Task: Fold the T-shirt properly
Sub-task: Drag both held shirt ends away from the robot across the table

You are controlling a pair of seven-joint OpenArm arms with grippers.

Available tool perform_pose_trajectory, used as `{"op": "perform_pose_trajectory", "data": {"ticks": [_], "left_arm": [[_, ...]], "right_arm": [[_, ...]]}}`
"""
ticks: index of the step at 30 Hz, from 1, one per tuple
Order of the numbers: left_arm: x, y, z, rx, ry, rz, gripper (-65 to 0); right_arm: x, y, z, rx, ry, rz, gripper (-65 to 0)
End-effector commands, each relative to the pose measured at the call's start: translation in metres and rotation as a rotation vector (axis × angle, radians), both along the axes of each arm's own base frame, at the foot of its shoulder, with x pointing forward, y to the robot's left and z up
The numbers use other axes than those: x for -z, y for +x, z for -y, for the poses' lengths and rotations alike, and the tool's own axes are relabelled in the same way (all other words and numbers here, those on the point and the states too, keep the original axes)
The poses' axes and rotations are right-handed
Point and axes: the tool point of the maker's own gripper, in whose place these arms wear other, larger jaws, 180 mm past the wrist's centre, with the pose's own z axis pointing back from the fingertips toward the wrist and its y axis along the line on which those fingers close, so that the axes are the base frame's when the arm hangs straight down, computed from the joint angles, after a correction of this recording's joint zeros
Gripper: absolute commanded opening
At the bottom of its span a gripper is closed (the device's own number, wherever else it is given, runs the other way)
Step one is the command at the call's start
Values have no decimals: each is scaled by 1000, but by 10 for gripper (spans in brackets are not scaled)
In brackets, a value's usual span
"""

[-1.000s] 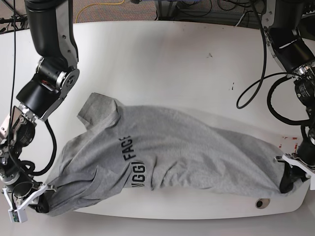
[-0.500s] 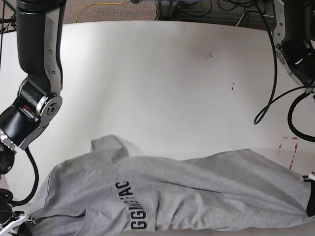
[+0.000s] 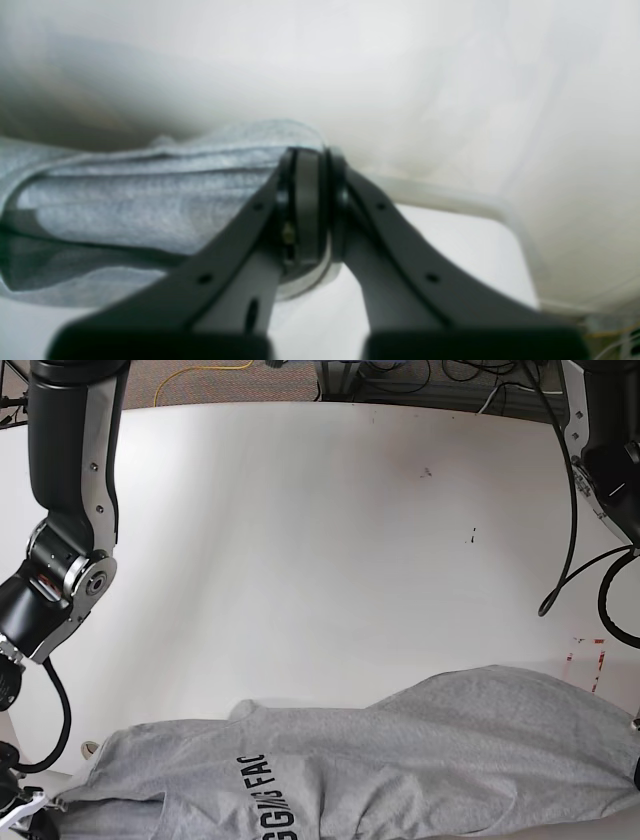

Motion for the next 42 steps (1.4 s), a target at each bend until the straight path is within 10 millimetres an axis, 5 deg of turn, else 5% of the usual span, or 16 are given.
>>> {"op": "perform_pose_trajectory", "data": {"ticks": [1,13,24,32,42], "left_arm": [[3,-5,1,8,4,7,-650],[99,-21,19,52,-74,-192,-650],[184,-61,22,50,-89,-404,-650],[230,-96,24,68,-70,-526,-650],[268,-136,26,107,-24,-644,-650]], "right_arm": [[2,-8,5,14,-15,25,-625],[122,-40,6,30,2,-161,-626],[226,-91,14,66,54,-345,-626],[279,-132,21,109,99,-454,-626],[319,-170,23,124,102,-562,-626]]}}
